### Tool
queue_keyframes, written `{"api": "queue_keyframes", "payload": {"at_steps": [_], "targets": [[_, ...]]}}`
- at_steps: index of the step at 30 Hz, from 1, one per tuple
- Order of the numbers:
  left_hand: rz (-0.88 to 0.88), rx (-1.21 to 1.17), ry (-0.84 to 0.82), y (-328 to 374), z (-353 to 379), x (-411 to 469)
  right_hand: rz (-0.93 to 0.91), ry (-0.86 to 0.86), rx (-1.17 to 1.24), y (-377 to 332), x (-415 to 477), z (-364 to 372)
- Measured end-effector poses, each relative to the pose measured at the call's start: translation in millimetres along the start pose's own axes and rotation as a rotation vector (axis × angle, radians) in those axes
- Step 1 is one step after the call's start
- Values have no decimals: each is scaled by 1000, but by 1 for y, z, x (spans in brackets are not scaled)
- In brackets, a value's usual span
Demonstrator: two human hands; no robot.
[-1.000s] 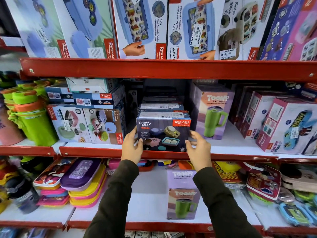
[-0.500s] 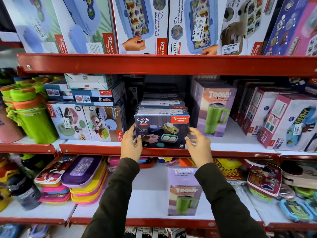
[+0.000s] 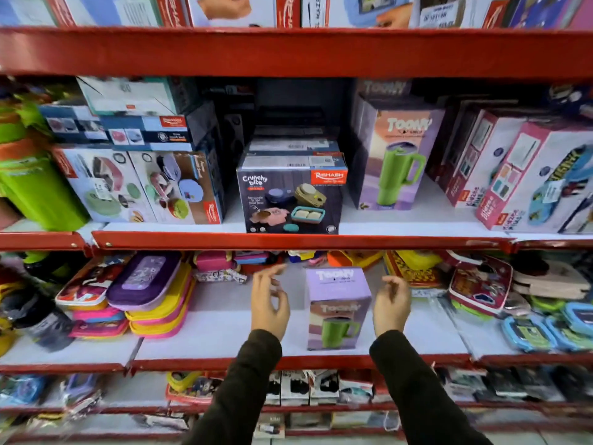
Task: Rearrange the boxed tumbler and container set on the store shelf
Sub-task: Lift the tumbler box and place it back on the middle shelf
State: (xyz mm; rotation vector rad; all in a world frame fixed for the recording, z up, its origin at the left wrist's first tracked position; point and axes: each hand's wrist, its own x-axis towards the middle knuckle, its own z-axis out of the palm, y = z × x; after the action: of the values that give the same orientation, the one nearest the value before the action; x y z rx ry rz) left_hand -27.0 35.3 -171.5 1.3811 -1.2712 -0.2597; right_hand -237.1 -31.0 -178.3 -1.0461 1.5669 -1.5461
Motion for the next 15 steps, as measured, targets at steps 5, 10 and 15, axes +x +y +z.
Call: {"api": "queue_keyframes", "payload": {"at_steps": [5, 10, 15], "targets": [[-383, 91, -569, -21, 37, -41, 237, -422, -292, 52, -13, -20], [-502, 81, -601, -21, 55, -48, 237, -621, -291, 60, -16, -24], [-503, 43, -535, -17, 59, -52, 145, -505, -280, 55, -12, -44]]}}
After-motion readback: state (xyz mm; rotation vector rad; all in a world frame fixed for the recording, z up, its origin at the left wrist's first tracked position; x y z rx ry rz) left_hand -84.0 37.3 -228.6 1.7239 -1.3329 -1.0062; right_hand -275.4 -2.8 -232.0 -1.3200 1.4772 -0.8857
